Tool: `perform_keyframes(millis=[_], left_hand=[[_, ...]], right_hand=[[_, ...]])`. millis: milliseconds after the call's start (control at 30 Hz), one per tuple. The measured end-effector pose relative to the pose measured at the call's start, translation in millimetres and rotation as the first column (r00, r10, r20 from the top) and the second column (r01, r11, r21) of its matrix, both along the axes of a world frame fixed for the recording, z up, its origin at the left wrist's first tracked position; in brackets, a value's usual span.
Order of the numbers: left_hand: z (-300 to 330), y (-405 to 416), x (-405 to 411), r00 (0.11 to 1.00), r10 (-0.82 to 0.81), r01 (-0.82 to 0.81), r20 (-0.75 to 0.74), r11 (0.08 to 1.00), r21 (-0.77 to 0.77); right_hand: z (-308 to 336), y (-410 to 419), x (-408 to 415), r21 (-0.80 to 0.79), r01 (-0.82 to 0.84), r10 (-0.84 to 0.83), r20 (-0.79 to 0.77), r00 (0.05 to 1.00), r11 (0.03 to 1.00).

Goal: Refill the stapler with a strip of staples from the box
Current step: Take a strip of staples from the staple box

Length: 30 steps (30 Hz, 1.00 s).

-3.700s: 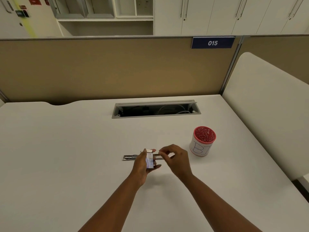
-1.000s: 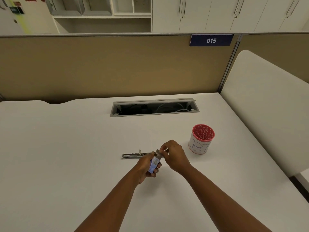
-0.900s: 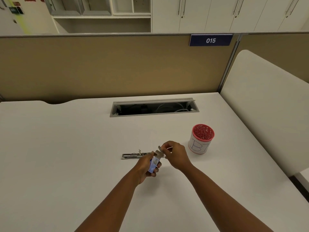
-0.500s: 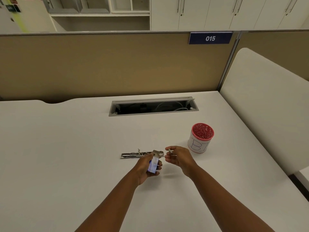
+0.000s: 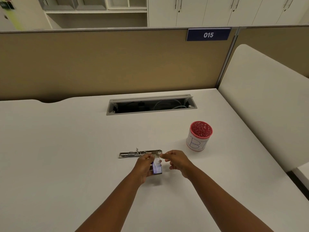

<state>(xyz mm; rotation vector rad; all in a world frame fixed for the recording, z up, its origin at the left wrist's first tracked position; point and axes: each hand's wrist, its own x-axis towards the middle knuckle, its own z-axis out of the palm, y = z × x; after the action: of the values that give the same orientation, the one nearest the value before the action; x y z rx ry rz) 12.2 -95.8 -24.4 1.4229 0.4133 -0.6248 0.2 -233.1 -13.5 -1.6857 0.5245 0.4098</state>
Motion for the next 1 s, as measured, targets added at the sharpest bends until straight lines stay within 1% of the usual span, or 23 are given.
perform_keyframes(millis=[100,200,367,600,733,833,933,1000], left_hand=[[-0.6,-1.6,-0.7,0.999,0.031,-0.03,0.018,0.999,-0.016],[0.7,-0.8,-1.3,0.998,0.045,-0.043,0.042,0.998,-0.035],[5.1,-1.1,-3.3,0.995,0.026,-0.024,0.095,0.999,-0.026],[7.8,1.6,-1.7,0.988,-0.01,0.016,0.152,0.999,-0.038],[6.7,2.6,-1.4,0.986,-0.046,0.05,0.162,0.998,-0.024],[3.9,4.0,-1.0,0.982,-0.088,0.087,0.169,0.996,0.016],[1.6,5.2,-1.7,0.978,-0.119,0.12,0.172,0.993,0.003],[1.7,5.7,-1.5,0.977,-0.122,0.126,0.177,0.992,-0.014]], right_hand=[[0.1,2.1,-3.5,-0.018,-0.049,0.05,0.067,0.997,0.999],[1.8,1.6,-3.5,-0.052,-0.065,0.073,0.173,0.982,0.996],[0.4,2.7,-0.3,-0.089,0.039,-0.021,0.192,0.981,0.995],[-1.9,1.1,-1.2,-0.182,0.014,0.043,0.307,0.951,0.983],[-2.4,-0.9,-1.2,-0.263,-0.035,0.125,0.33,0.936,0.964],[-1.7,-0.8,0.4,-0.329,-0.124,0.23,0.306,0.924,0.936],[0.5,-3.0,2.2,-0.312,-0.192,0.278,0.262,0.924,0.93],[1.6,-4.9,3.3,-0.23,-0.163,0.222,0.264,0.939,0.96]])
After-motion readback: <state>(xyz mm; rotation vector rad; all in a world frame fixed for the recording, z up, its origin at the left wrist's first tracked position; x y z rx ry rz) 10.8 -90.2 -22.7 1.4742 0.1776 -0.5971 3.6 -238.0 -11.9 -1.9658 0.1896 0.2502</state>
